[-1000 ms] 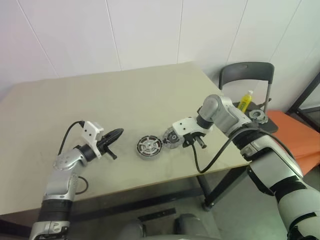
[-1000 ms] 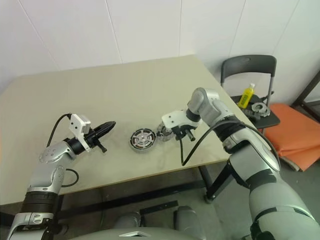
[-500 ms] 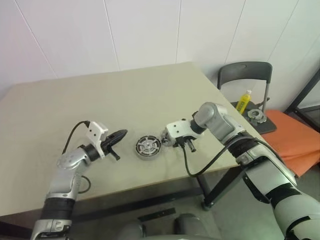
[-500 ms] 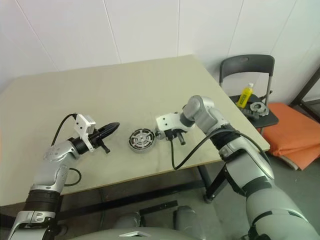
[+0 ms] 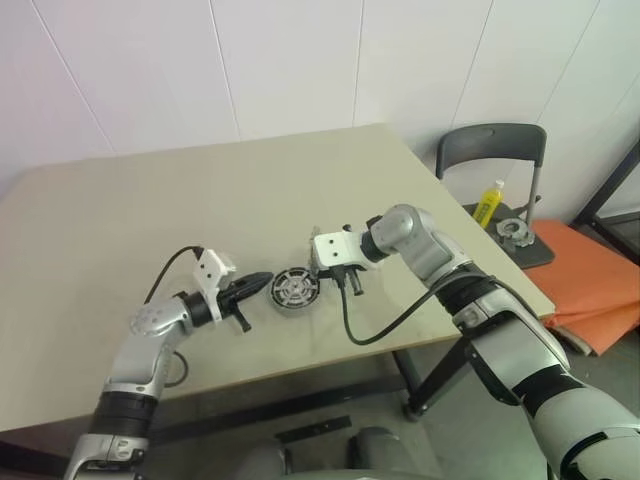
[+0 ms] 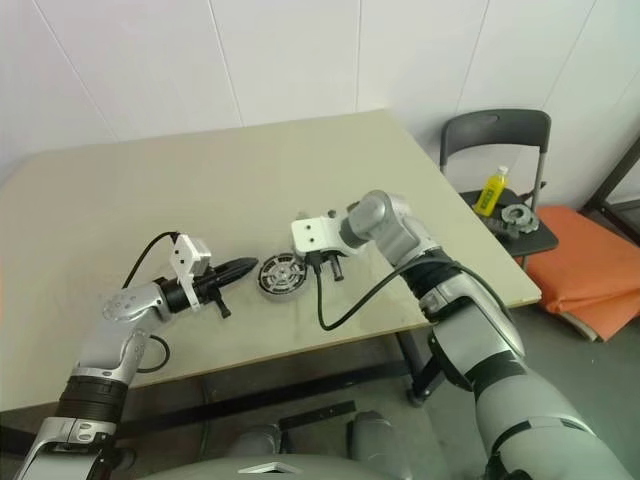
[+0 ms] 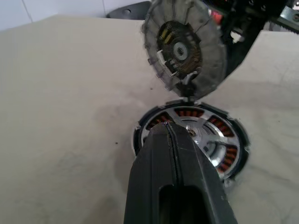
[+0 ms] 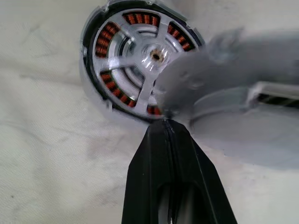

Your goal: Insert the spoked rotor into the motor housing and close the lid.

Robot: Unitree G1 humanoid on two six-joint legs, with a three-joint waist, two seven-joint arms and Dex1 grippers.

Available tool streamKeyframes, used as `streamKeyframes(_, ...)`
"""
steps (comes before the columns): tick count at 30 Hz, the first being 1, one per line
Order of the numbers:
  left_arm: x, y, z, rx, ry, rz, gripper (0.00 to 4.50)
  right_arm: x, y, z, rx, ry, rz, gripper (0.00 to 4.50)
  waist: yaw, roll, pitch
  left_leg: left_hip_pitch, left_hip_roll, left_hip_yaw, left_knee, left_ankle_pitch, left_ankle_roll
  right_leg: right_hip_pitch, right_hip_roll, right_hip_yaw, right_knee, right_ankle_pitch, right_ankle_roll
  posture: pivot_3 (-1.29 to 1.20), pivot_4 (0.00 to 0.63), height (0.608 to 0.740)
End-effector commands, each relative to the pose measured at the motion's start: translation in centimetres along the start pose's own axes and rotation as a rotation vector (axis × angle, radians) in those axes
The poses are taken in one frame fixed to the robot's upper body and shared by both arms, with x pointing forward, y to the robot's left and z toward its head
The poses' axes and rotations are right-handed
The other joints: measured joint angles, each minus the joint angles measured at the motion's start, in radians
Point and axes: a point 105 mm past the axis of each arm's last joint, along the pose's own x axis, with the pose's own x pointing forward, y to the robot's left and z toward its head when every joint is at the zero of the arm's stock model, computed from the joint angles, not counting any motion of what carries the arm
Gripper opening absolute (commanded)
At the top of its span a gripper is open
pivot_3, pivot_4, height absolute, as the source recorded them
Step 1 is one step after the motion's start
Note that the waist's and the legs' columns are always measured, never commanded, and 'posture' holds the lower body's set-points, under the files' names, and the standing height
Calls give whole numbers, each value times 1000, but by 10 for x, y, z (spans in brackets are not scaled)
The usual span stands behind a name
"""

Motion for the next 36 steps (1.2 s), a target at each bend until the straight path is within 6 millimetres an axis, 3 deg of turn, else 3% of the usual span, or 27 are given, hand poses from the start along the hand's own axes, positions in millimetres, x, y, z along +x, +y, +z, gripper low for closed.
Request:
streamKeyframes(1,-1,3,7,32,-14,-1,0,-2,-10,6,-87,11,-53,19,-1,0,0,0,0,0,0,0,0,0,0,0,0,0,0,0,0,740)
streamKeyframes(9,1,2,8,36,-15,-13,0,5,-9,-21,-260,165,-90,19,1,0,0,-1,0,0,0,0,0,0,-1,0,-1,0,0,0,0,740)
streamKeyframes(15,2,0,8,36,-15,-22,0,7,-20,-38,-347,283,-167,19,0,0,0,0,0,0,0,0,0,0,-1,0,-1,0,0,0,0,740)
streamKeyframes(20,2,-1,6,35,-9,-27,0,6,-34,-40,-348,319,-245,19,0,0,0,0,0,0,-1,0,0,0,-1,0,-1,0,0,0,0,740)
streamKeyframes(24,2,-1,5,30,-8,-28,0,4,-45,-36,-312,309,-311,19,0,0,0,0,0,0,-1,0,0,0,-1,1,-1,0,0,0,0,740)
streamKeyframes(32,6,-7,-1,14,5,-43,0,-4,-74,-8,-163,169,-475,19,0,0,0,0,0,0,-1,0,0,0,-1,1,-1,0,0,0,0,740)
streamKeyframes(36,6,-7,-3,15,16,-43,0,-5,-79,6,-3,53,-480,19,0,0,0,0,0,-1,-1,0,0,0,-1,1,-1,0,0,0,0,740)
